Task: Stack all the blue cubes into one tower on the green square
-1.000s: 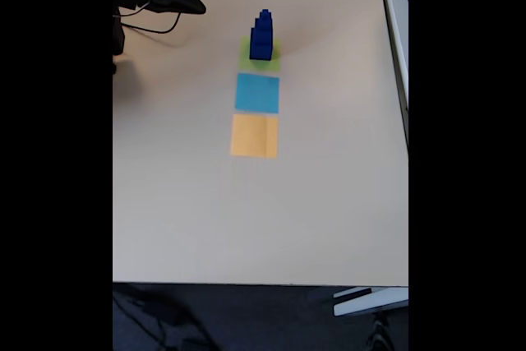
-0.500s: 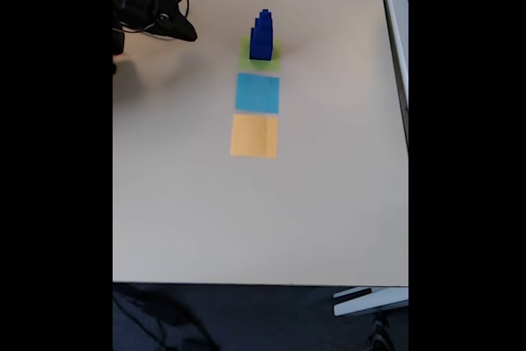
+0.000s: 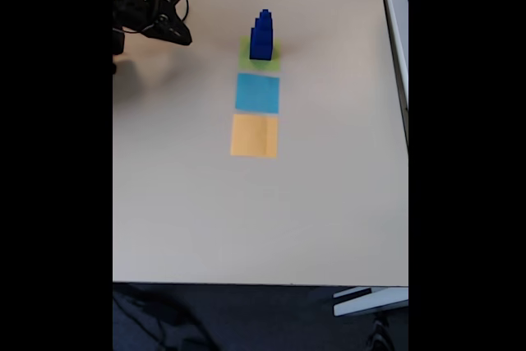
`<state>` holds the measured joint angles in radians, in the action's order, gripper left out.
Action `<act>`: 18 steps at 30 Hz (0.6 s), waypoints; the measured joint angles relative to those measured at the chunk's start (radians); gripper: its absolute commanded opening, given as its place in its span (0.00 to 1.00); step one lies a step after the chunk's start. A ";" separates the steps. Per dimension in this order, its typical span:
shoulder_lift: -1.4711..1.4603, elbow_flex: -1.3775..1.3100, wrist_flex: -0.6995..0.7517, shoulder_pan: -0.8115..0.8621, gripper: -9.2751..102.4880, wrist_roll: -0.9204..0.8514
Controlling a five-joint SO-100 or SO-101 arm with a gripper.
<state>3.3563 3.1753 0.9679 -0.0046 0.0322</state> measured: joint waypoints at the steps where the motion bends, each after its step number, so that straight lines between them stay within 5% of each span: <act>1: 0.000 0.000 0.000 0.000 0.08 -0.009; 18: 0.000 0.000 0.011 -0.018 0.08 -0.121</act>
